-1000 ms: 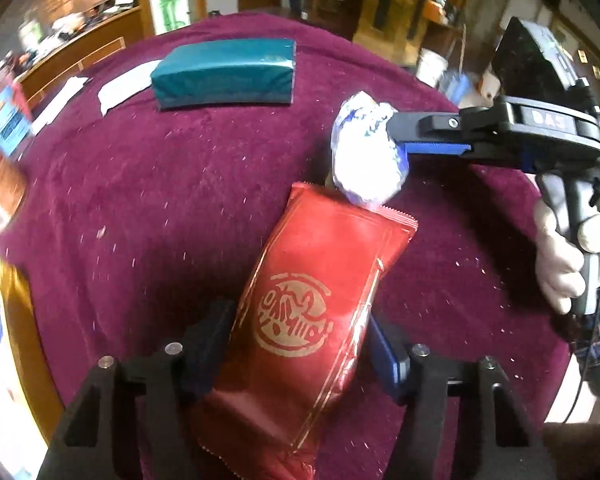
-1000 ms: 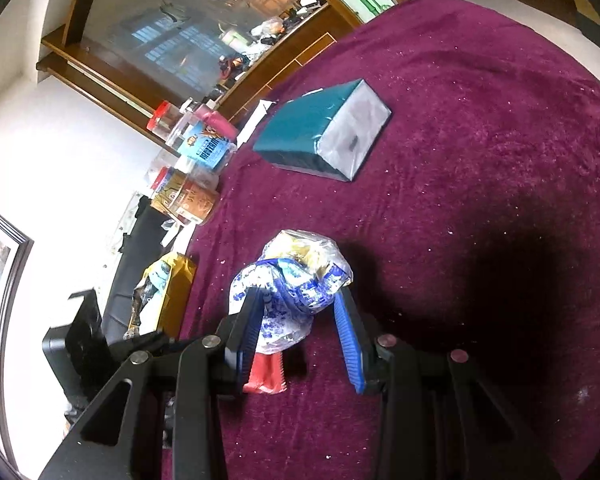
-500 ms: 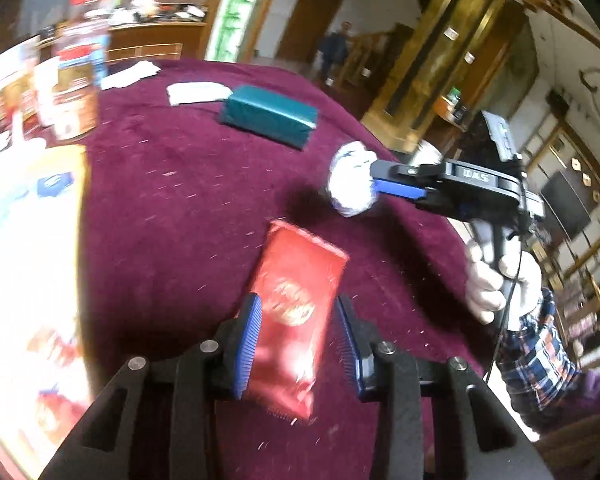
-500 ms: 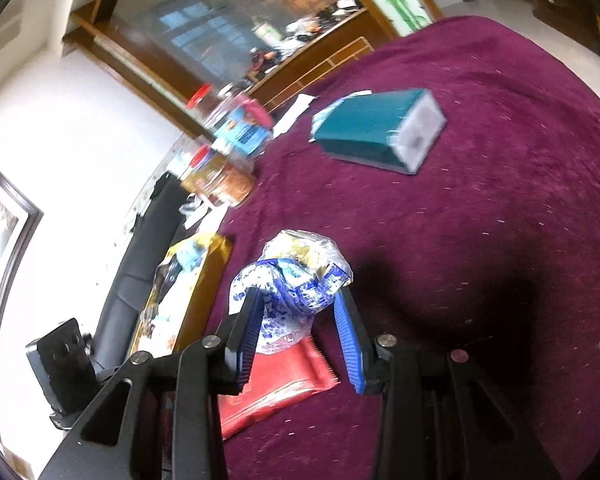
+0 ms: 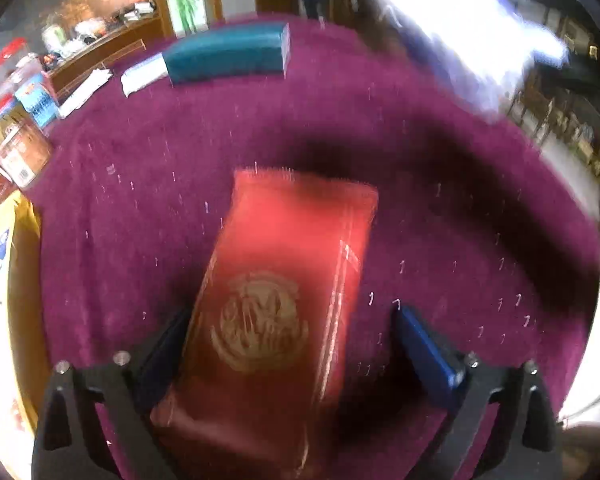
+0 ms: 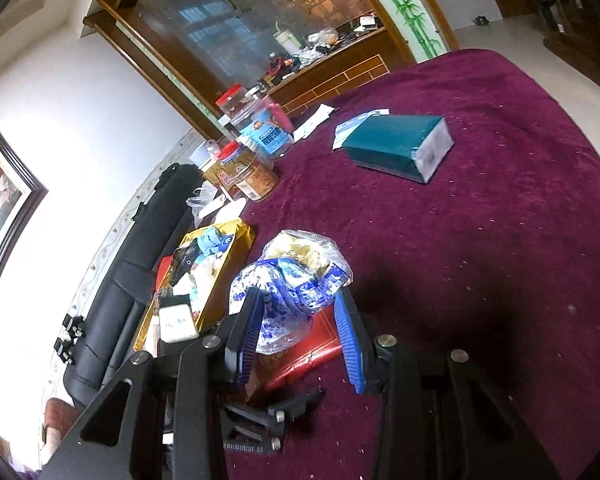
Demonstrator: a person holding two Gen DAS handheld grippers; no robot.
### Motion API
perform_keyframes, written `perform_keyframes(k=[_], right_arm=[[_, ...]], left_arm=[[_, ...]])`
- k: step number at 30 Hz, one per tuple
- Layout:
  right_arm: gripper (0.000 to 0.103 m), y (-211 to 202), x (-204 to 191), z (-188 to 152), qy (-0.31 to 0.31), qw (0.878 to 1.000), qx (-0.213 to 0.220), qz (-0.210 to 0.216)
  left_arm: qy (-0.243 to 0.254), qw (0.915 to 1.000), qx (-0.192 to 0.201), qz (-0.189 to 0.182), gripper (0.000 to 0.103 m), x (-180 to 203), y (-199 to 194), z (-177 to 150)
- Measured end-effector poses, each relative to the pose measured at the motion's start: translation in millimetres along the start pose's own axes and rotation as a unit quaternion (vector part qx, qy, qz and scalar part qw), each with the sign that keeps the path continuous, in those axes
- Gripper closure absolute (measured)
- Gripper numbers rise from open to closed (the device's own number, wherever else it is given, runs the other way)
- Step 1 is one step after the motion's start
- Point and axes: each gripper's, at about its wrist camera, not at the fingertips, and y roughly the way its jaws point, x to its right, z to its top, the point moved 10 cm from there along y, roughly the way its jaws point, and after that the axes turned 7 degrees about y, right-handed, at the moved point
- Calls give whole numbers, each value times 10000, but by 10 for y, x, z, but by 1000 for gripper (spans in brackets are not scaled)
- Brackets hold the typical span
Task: Organize soft objects
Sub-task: 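Lower the red packet into the tray with left tool while right tool drops the wrapped ball there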
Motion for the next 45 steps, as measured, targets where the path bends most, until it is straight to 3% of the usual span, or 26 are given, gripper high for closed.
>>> perform_keyframes(k=[1,2,3,4,6,9,14,20,27,32,36,39,45], right_arm=[[67,-22,-5,-5,-8,10000,11,-9],[67,-50,-10,-17,-21,10000,19,-9],[67,-61,-22,-29,-28,10000,19,-2],[67,-63,-40,-38,-35,10000,15,13],[67,-30,-96,-52,-61,10000,-1,66],[67,63,-216,-90,-113,9998,-82,152],[67,233,-491,-176,-346,9989,-254,211],[67,527,-833,-309,-573,9963,-543,345],[67,1001,-1333,-555,-926,9896,-982,502],[67,1389,-1678,-700,-1206,9829,-1304,492],[67,1736,-1932,-781,-1479,9764,-1526,394],[67,2045,-2115,-792,-1820,9709,-1550,133],[67,2734,-2225,-766,-2318,9561,-1706,-549]], left_arm=[[-92,9999,39,48,29,-36,-40,-2],[-257,9996,114,-55,38,-71,-101,-9],[-593,9966,259,-507,40,-90,-192,-18],[-778,9941,361,-671,41,-119,-255,-39],[-877,9937,492,-502,41,-199,-374,-104],[-1257,9874,718,-633,41,-295,-555,-248],[-2119,9633,1357,-929,41,-595,-1069,-558],[-2950,9373,1813,-400,41,-1238,-1694,-1026],[-3781,9111,1519,617,41,-2144,-1841,-1651],[-3958,9028,1255,1122,41,-2569,-1682,-1789],[-3945,9029,1198,1215,37,-2683,-1655,-1809],[-3919,9032,1146,1323,33,-2683,-1632,-1784],[-4046,8919,1518,1333,23,-2651,-1810,-1830]])
